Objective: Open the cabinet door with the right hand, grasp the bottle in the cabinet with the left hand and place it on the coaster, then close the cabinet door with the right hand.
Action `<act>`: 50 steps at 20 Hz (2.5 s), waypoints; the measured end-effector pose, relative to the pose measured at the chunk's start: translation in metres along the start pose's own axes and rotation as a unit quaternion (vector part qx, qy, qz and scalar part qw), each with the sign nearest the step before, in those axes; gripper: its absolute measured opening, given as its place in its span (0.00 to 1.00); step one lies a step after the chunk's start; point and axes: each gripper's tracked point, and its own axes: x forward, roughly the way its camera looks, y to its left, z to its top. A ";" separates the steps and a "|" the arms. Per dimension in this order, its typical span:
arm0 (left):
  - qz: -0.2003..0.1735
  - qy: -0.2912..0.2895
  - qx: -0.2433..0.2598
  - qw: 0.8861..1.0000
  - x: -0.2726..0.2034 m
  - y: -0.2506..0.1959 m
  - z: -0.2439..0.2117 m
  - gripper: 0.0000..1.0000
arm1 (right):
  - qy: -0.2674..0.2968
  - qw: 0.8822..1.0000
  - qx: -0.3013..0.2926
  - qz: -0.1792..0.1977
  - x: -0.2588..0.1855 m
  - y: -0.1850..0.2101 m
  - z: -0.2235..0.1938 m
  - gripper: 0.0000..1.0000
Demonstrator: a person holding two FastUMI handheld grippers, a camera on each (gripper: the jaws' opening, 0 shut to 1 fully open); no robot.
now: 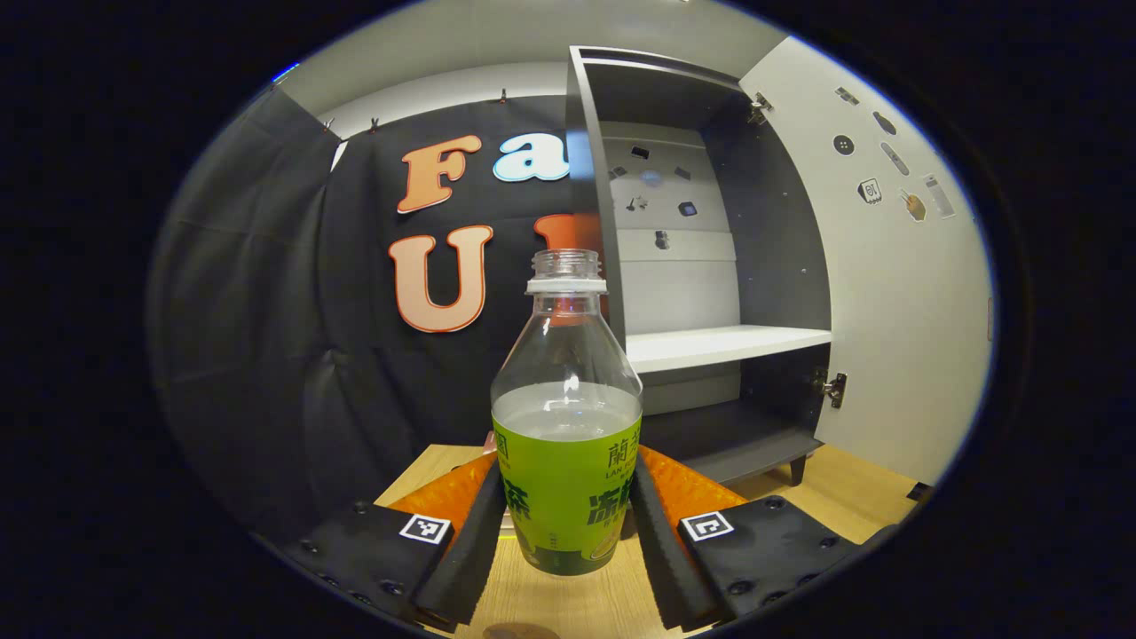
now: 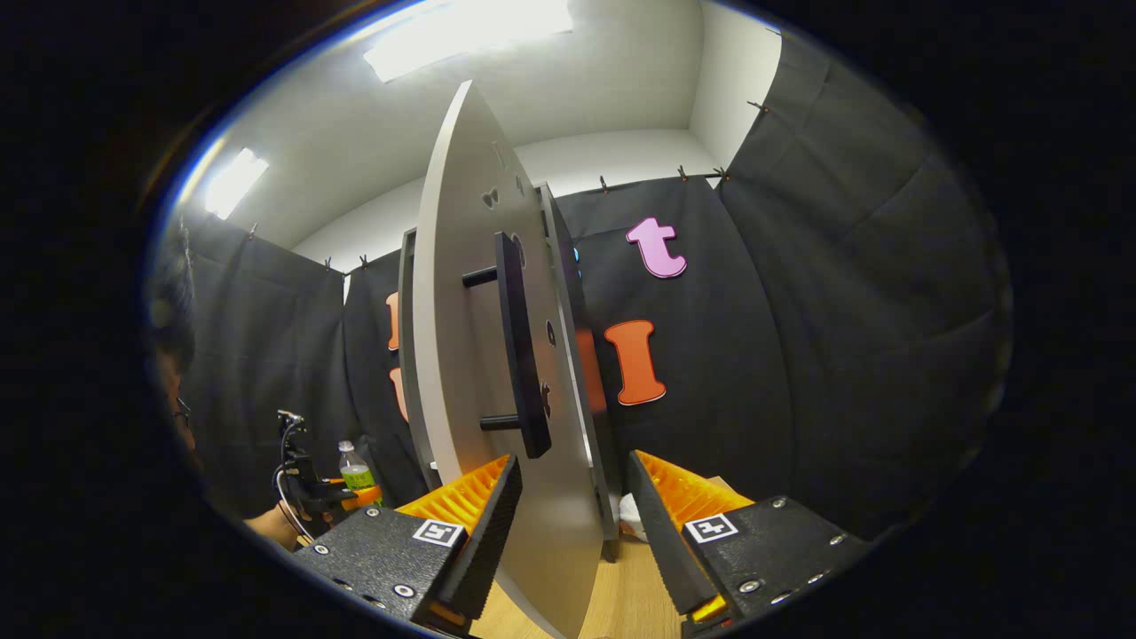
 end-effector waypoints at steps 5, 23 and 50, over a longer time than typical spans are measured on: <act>0.022 0.013 -0.002 1.000 -0.013 0.030 -0.054 0.80 | -0.006 1.000 0.004 -0.004 -0.001 0.000 -0.001 0.77; 0.018 0.058 -0.059 0.996 -0.063 0.067 -0.191 0.81 | -0.026 0.999 -0.001 -0.038 0.006 -0.008 0.007 0.80; 0.058 -0.046 0.023 0.997 -0.100 0.076 -0.079 0.94 | -0.039 0.999 -0.026 -0.015 0.004 -0.008 0.021 0.80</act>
